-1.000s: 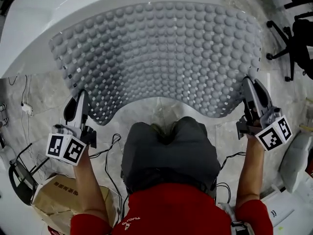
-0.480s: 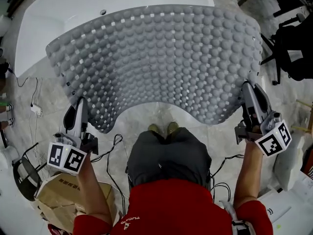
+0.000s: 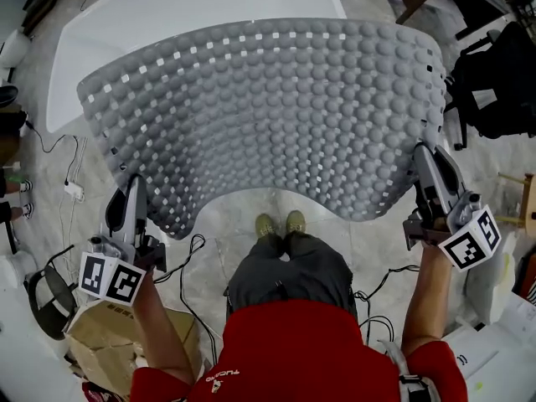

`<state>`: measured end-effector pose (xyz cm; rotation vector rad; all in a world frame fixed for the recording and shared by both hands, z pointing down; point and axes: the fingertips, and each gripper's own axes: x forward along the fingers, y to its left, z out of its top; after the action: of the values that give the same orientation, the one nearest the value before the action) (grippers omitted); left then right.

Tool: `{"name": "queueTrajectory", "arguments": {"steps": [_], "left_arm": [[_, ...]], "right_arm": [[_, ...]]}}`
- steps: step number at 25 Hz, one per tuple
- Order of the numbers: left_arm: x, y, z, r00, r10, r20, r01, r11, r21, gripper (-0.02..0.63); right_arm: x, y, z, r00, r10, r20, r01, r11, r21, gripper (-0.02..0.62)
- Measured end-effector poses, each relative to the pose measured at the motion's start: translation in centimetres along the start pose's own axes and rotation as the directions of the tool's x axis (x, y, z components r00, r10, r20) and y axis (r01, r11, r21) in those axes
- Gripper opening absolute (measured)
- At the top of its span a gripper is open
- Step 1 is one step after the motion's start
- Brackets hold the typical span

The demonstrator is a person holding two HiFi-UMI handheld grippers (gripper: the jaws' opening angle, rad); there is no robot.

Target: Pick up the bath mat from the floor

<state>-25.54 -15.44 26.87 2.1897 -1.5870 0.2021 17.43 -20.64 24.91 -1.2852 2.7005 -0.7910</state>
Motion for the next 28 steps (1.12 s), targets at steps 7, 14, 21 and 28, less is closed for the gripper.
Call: {"name": "queueTrajectory", "arguments": {"steps": [7,14,21,28], "left_arm": [[2.3,1.5,-3.7,0.998,-0.051,0.045,0.053,0.997,-0.048,0.046],[3.4,2.4,-6.2,0.983,-0.119,0.137,0.124,0.992,-0.033,0.046],[3.2,3.4,-5.2,0.974,-0.152,0.169,0.159,0.987,-0.026,0.046],[2.9,3.3,-5.3,0.968,-0.166,0.188,0.177,0.983,-0.042,0.046]], "right_arm": [[1.7,-1.3,-2.8,1.000,-0.001,0.010,0.002,1.000,-0.021,0.040],[1.3,-1.8,-4.4,0.996,-0.003,0.089,0.011,0.996,-0.089,0.040],[1.6,-0.6,-4.1,0.994,0.006,0.106,0.009,0.991,-0.135,0.040],[1.4,0.1,-3.4,0.994,0.004,0.108,0.014,0.986,-0.167,0.040]]}}
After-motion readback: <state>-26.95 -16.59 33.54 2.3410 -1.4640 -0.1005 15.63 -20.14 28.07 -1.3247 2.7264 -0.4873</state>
